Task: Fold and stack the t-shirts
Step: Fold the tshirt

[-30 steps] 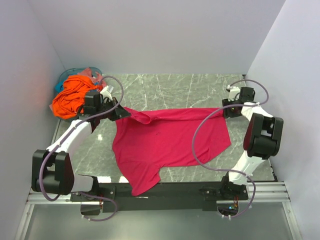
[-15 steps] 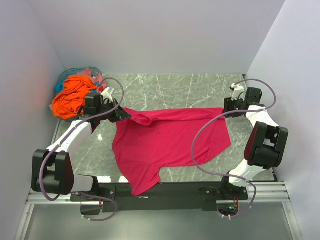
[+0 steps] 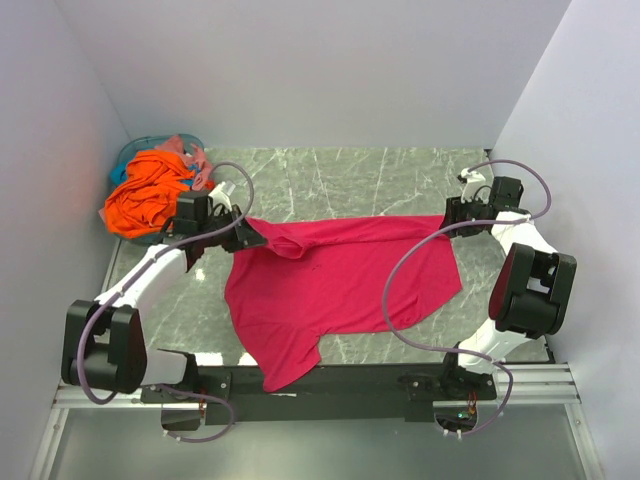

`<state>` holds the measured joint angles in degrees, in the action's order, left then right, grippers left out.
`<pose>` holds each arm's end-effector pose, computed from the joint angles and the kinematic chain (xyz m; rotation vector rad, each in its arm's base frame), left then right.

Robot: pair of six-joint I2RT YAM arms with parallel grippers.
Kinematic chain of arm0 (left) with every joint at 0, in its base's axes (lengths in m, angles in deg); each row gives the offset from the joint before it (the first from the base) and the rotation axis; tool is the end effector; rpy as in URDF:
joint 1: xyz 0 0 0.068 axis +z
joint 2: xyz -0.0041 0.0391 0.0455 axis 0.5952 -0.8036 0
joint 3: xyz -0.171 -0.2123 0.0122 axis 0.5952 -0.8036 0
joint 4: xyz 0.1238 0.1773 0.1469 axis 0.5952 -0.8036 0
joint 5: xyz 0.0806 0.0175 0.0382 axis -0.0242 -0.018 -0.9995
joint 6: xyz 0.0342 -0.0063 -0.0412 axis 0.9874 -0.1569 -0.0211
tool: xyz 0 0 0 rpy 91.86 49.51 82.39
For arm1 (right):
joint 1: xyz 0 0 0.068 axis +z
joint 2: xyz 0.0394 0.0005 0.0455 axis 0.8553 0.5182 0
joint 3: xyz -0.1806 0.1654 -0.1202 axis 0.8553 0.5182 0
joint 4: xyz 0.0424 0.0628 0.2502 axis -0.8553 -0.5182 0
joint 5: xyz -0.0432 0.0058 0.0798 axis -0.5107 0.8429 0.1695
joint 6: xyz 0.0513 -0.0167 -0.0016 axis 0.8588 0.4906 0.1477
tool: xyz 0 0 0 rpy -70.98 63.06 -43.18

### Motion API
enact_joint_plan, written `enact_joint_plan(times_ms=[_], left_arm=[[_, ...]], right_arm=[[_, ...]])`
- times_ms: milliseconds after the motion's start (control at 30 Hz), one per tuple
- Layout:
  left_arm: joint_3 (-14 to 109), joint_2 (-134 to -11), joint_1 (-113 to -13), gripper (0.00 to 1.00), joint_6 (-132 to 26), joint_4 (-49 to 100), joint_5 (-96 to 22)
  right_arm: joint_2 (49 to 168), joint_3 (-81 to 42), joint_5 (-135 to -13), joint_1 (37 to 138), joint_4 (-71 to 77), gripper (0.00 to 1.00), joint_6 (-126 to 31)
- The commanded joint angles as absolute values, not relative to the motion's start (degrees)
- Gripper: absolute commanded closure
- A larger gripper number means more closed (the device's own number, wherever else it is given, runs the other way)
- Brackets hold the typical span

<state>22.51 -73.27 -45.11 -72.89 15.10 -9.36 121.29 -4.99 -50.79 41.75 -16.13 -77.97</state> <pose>0.2745 -0.0628 0.2413 -0.0849 2.2880 -1.0743 0.3322 -0.0828 0.2116 -0.3493 2.3147 0.3214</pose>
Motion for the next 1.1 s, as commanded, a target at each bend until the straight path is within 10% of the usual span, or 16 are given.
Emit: enact_joint_plan(times_ms=[0, 467, 800, 1067], left_arm=[[21.5, -69.8, -47.0, 0.99, -74.2, 15.8, -9.8], [18.6, -69.2, -52.2, 0.97, -76.1, 9.0, -15.8], [27.7, -66.8, -56.8, 0.33, -62.8, -1.1, -20.7], [39.5, -80.1, -59.0, 0.29, -56.3, -4.6, -28.0]], right_arm=[[118.8, -4.1, -49.3, 41.5, -16.4, 0.44, -78.0], [117.4, -4.3, -47.5, 41.6, -18.0, 0.44, -78.3], [114.0, -5.4, -46.0, 43.1, -21.6, 0.44, -78.6], [111.0, -4.7, -45.2, 46.2, -23.0, 0.44, -78.5]])
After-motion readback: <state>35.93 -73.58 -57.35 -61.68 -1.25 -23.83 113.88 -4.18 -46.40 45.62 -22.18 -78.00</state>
